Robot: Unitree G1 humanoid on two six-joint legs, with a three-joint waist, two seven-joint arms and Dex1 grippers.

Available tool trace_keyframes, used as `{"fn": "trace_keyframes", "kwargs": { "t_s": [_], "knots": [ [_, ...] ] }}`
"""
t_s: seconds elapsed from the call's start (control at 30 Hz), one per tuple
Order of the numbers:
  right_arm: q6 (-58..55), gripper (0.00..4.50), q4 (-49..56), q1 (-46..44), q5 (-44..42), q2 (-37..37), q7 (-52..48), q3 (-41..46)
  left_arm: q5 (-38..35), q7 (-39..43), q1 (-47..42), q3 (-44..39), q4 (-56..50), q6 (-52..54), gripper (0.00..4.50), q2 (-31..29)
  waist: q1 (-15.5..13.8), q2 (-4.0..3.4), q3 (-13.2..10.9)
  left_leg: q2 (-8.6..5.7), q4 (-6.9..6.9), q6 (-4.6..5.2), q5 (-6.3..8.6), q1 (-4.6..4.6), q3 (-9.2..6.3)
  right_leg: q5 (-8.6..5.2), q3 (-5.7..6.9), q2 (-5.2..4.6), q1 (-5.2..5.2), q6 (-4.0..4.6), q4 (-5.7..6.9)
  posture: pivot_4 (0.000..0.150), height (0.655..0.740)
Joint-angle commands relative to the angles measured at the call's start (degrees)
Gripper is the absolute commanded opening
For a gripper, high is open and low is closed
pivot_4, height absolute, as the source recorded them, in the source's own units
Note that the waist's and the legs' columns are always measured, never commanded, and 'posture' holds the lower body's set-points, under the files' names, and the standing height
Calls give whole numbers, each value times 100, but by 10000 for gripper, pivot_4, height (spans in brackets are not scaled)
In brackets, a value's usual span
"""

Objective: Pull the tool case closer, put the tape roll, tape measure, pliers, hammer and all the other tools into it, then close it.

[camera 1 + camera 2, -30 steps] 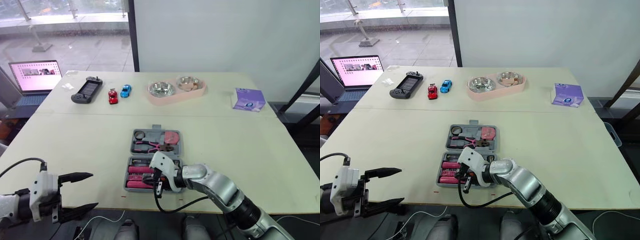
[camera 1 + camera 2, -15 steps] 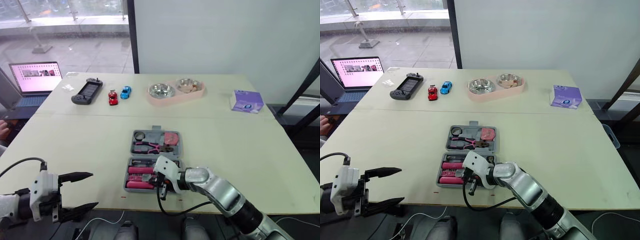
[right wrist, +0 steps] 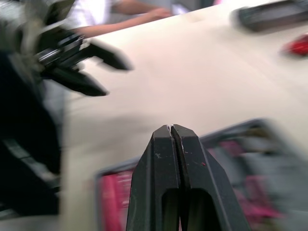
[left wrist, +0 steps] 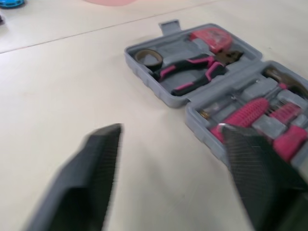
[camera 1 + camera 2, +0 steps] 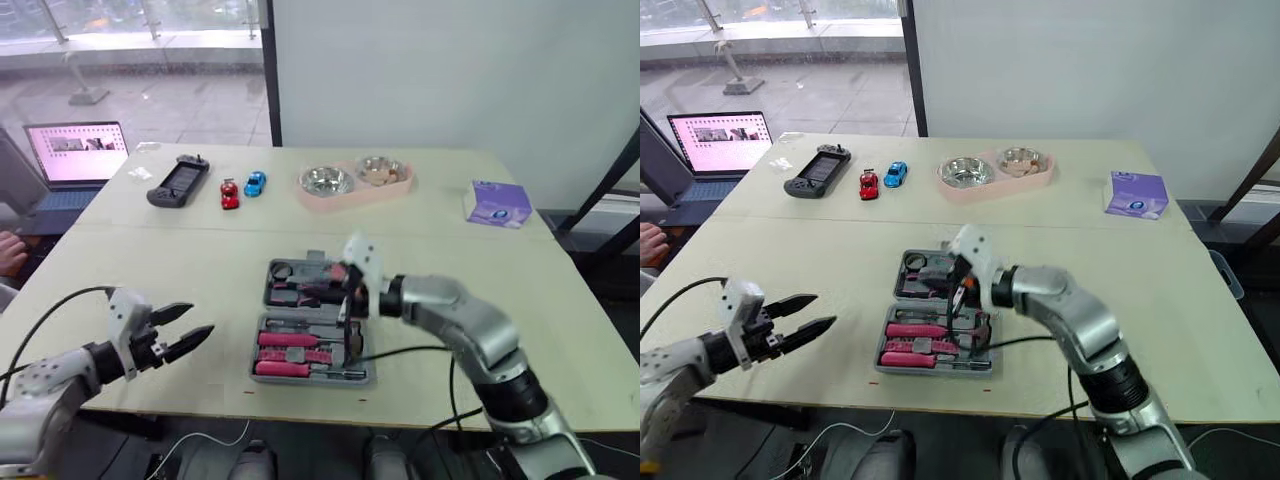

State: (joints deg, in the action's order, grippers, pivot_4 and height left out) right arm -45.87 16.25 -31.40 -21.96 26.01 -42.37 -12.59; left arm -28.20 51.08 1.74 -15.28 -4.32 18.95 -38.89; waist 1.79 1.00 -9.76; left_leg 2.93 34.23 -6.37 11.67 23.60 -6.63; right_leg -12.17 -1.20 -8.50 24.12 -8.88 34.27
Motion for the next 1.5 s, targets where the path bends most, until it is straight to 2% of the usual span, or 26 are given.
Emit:
{"fn": "trace_keyframes", "kwargs": {
  "t_s": [0.03, 0.13, 0.4, 0.73, 0.97, 1.17, 1.5],
  "knots": [
    [112, 0, -935, -62, 638, 518, 137, -39, 414, -185, -556, 382, 486, -13, 16220, 43, -18, 1, -1, 0, 0, 0, 0, 0, 0, 0, 0, 0, 0, 0, -1, 1500, 7400],
    [378, 0, -1561, -95, 939, 839, 59, -99, 793, -154, -1044, 863, 989, -116, 376, 154, -80, -3, -4, -2, 0, -2, -1, 1, 3, 0, -1, -2, -1, -1, -3, 1500, 7400],
    [227, 0, -1890, 3, 1476, 1056, -257, -694, 1508, -124, -1775, 1677, 1991, -343, 376, 476, -50, -5, -6, 0, -15, -9, -5, 0, 3, -2, -1, 1, 9, -20, 0, 1500, 7400],
    [21, 0, -2209, -152, 1984, 754, -268, -1289, 1958, 352, -2177, 2438, 2045, -455, 376, 653, -72, -2, -4, -1, -12, -52, -30, -2, 2, -4, -2, -2, 1, -15, 3, 1500, 7400],
    [-138, 0, -2056, -167, 2154, 620, -490, -1500, 2577, 576, -2721, 3142, 2541, -727, 376, 1013, -113, 0, -2, -2, -9, -52, -30, -19, 2, -11, -1, -2, -24, -27, -1, 1500, 7400],
    [-478, 0, -1519, -113, 2169, 749, -661, -1531, 2763, 637, -2870, 3159, 2801, -832, 376, 1200, -154, -9, 4, -6, -8, -53, -30, -28, -2, -19, 1, -5, -49, -35, -6, 1500, 7400],
    [-886, 0, -1004, -299, 2128, 338, -688, -1689, 2815, 762, -2589, 3208, 2438, -811, 376, 1198, -102, -11, 5, -7, -10, -53, -30, -29, -2, -22, 1, -5, -49, -40, -5, 1500, 7400]
  ]
}}
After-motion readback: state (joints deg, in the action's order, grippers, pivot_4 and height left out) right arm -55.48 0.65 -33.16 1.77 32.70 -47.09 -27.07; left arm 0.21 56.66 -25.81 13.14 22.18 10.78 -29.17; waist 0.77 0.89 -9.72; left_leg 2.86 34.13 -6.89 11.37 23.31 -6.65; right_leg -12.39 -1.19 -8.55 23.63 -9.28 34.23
